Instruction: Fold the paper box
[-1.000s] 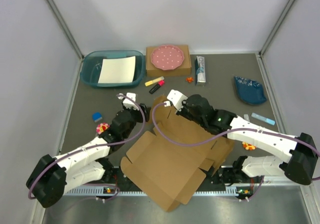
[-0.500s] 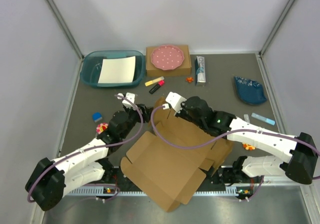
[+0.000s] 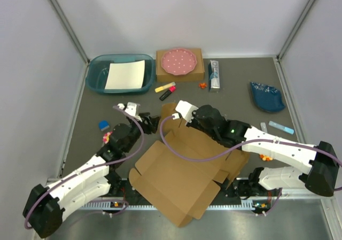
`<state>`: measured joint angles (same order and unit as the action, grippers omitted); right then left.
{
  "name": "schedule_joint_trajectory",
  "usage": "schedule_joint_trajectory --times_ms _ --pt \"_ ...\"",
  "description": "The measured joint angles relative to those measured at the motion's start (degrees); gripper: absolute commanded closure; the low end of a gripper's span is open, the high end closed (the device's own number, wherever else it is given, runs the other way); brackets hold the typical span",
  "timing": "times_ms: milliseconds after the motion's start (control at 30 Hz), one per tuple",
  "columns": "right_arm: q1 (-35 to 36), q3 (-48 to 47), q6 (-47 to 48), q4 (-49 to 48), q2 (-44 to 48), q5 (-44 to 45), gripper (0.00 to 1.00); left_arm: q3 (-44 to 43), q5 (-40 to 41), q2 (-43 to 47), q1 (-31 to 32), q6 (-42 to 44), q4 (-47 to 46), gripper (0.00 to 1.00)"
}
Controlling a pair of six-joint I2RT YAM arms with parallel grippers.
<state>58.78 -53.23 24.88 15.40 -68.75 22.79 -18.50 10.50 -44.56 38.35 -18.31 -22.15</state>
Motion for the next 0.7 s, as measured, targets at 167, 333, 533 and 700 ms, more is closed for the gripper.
schedule_joint_trajectory --times_ms 167,333,533,700 --pt "0.0 0.0 0.0 0.0 0.0 0.0 1.0 0.0 -0.6 1.2 0.0 0.0 0.5 0.37" --pt "0.0 0.0 0.0 0.0 0.0 0.0 1.0 0.0 -0.9 -2.6 0.0 0.2 0.3 0.37" --pt "0.0 0.0 0.0 0.0 0.0 -0.1 1.0 -0.2 -1.6 -10.3 -0.1 0.6 -1.1 0.38" --pt "0.0 0.0 0.0 0.0 0.0 -0.2 1.0 -1.6 -2.9 -16.2 -0.5 1.1 -2.8 0.61"
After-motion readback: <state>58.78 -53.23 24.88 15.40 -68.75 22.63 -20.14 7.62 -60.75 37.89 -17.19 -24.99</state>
